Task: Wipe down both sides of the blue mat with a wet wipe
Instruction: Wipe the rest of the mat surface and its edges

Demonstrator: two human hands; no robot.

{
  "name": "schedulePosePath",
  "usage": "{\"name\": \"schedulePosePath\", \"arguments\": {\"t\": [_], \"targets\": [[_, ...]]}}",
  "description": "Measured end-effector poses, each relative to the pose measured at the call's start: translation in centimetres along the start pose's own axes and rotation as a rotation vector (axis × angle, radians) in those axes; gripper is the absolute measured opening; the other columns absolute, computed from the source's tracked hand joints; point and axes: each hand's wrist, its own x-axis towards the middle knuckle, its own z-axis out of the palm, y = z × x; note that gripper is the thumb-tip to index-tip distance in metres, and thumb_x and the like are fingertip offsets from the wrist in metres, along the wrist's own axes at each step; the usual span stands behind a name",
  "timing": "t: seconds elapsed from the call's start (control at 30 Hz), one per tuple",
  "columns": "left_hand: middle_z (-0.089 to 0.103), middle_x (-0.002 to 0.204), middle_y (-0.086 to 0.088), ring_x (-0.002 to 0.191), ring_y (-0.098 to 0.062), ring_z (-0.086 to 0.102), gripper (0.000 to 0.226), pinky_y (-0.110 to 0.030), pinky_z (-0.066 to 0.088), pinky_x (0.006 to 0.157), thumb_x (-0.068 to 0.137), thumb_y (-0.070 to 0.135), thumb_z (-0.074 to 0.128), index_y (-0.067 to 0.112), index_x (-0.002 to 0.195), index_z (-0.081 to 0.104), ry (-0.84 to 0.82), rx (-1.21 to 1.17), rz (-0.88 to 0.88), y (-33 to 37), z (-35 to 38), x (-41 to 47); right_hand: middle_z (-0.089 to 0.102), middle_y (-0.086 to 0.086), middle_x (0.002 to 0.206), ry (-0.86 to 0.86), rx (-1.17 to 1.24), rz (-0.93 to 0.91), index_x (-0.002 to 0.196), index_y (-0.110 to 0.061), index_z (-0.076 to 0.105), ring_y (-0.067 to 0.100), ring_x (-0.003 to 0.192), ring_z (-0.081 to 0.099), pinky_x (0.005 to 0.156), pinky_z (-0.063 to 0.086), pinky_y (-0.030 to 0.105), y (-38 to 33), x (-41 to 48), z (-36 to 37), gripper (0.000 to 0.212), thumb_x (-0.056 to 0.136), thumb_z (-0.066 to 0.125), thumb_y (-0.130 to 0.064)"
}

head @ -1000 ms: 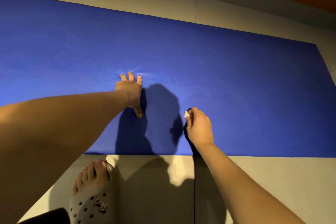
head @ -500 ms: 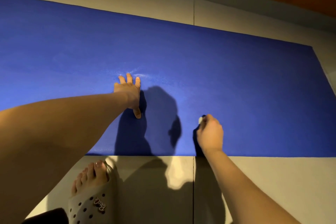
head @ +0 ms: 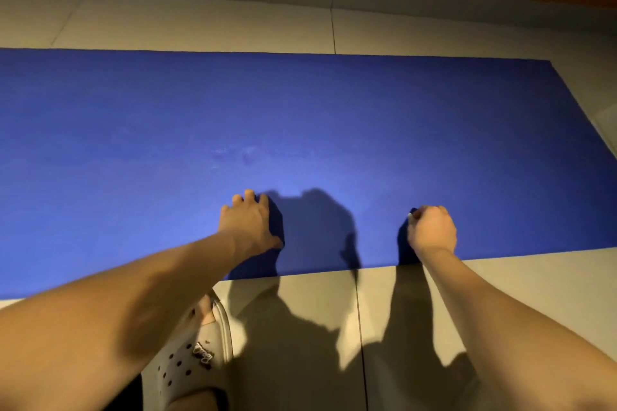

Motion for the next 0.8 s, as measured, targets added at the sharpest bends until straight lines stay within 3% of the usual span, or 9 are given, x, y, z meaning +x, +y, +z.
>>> {"name": "schedulePosePath", "arguments": {"t": [0.07, 0.2, 0.27, 0.33, 0.43, 0.6, 0.8], "targets": [[0.036, 0.141, -0.009, 0.127, -0.034, 0.041, 0.11, -0.045, 0.046, 0.093, 0.062, 0.079, 0.074, 0.02, 0.146, 0.034, -0.068, 0.004, -0.013, 0.6, 0.8, -1.0, 0.056, 0.018, 0.113, -0.021, 0.031, -0.054, 0.096, -0.006, 0.073, 0.042, 0.09, 0.061, 0.079, 0.049, 0.04, -2.3, -1.5, 0.4, 0.017, 0.095, 0.06, -0.017], [0.024, 0.148, -0.014, 0.134, -0.036, 0.03, 0.122, -0.042, 0.046, 0.092, 0.062, 0.081, 0.073, 0.017, 0.153, 0.022, -0.091, 0.066, -0.021, 1.5, 1.9, -2.0, 0.056, 0.013, 0.103, -0.1, 0.054, -0.307, 0.081, -0.009, 0.057, 0.037, 0.087, 0.058, 0.064, 0.043, 0.036, -6.9, -5.3, 2.5, 0.01, 0.089, 0.055, -0.004], [0.019, 0.152, -0.016, 0.138, -0.038, 0.025, 0.121, -0.041, 0.046, 0.091, 0.066, 0.078, 0.072, 0.015, 0.154, 0.017, -0.078, 0.057, -0.035, 1.9, 2.2, -2.2, 0.056, 0.008, 0.111, -0.138, 0.02, -0.39, 0.099, -0.012, 0.057, 0.03, 0.098, 0.059, 0.074, 0.049, 0.038, -7.4, -6.5, 2.9, 0.007, 0.093, 0.055, -0.008], [0.014, 0.156, -0.018, 0.142, -0.041, 0.021, 0.121, -0.042, 0.045, 0.095, 0.071, 0.075, 0.071, 0.013, 0.156, 0.013, -0.069, 0.071, -0.056, 2.4, 2.5, -2.2, 0.052, 0.003, 0.125, -0.116, -0.158, -0.514, 0.119, -0.018, 0.06, 0.024, 0.109, 0.054, 0.086, 0.047, 0.034, -6.8, -6.9, 2.7, 0.025, 0.097, 0.048, -0.014], [0.008, 0.16, -0.02, 0.147, -0.044, 0.015, 0.123, -0.043, 0.044, 0.099, 0.075, 0.07, 0.073, 0.011, 0.158, 0.005, -0.094, 0.071, -0.104, 3.2, 2.5, -2.1, 0.038, 0.004, 0.153, -0.018, -0.348, -0.654, 0.146, -0.018, 0.044, 0.022, 0.118, 0.05, 0.087, 0.04, 0.032, -3.5, -6.1, 2.6, 0.046, 0.1, 0.04, -0.022], [0.013, 0.157, -0.019, 0.144, -0.042, 0.019, 0.124, -0.043, 0.048, 0.095, 0.072, 0.059, 0.082, 0.011, 0.158, 0.006, -0.103, 0.032, -0.181, 4.3, 2.4, -2.4, 0.018, 0.009, 0.166, -0.081, -0.221, -0.363, 0.158, -0.006, 0.02, 0.024, 0.145, 0.032, 0.114, 0.03, 0.041, 2.0, -4.5, 1.6, 0.066, 0.105, 0.045, -0.034], [0.01, 0.161, -0.017, 0.146, -0.041, 0.019, 0.124, -0.046, 0.049, 0.094, 0.074, 0.059, 0.081, 0.013, 0.159, 0.003, -0.13, 0.073, -0.195, 4.6, 2.1, -2.5, 0.013, 0.013, 0.167, -0.244, -0.088, -0.336, 0.157, -0.003, 0.018, 0.027, 0.15, 0.027, 0.111, 0.037, 0.043, 1.4, -4.3, 1.4, 0.083, 0.099, 0.049, -0.053]]}}
